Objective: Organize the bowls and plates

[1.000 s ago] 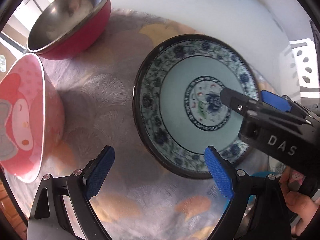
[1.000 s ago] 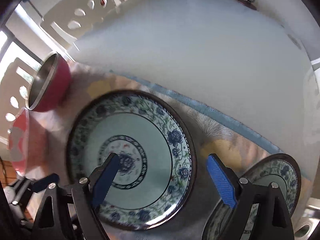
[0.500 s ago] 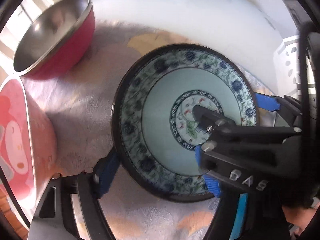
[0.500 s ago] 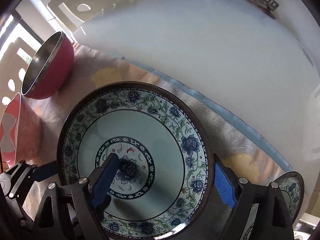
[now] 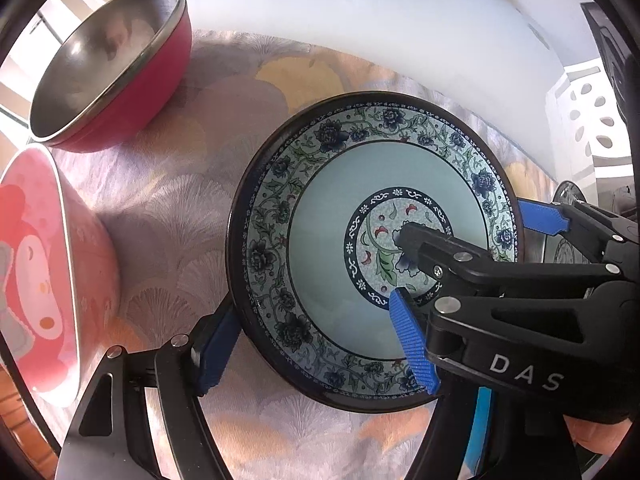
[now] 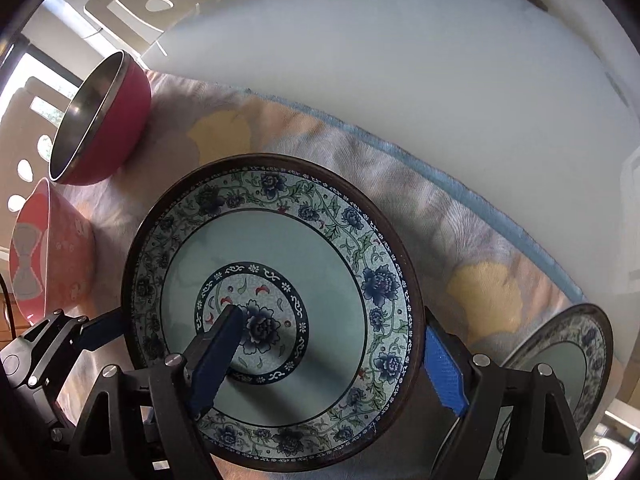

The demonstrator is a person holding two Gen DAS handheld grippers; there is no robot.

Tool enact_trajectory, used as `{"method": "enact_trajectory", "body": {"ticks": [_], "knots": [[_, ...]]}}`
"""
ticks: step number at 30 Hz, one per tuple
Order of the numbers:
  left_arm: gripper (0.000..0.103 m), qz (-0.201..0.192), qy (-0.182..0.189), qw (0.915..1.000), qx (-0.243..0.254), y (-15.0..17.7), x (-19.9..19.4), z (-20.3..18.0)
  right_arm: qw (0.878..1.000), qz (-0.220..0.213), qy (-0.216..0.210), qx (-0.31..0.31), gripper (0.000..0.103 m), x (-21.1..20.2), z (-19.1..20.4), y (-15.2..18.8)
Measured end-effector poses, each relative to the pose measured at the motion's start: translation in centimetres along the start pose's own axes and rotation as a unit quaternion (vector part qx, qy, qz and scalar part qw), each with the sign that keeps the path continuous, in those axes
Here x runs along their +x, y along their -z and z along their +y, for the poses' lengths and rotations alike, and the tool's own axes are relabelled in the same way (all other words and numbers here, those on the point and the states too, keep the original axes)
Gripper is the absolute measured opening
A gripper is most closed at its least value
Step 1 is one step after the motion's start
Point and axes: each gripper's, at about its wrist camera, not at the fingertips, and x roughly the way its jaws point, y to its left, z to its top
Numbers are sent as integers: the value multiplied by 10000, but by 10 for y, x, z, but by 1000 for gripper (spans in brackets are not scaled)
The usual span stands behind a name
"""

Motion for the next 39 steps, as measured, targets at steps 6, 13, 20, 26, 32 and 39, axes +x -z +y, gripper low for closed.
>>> {"method": "enact_trajectory", "body": {"ticks": [6,13,20,26,32,39], "knots": [[70,-29,-23,10000,64,-24,-4,5,10000,28,-30,46,84,4,-1,-3],[70,-123,-16,9998,151,-24,-17,3,10000,-11,-2,55,84,-5,-6,-4],[70,-175,18,9996,199,-11,-28,7,10000,-68,41,46,84,-6,-2,5],[70,-149,33,9996,228,-2,-30,9,10000,-50,43,55,84,-8,0,10],[70,-167,73,9995,260,4,-36,14,10000,-28,59,14,84,-10,-1,6],[70,-192,101,9992,331,20,-45,17,9999,-36,109,29,84,-11,2,5]]}}
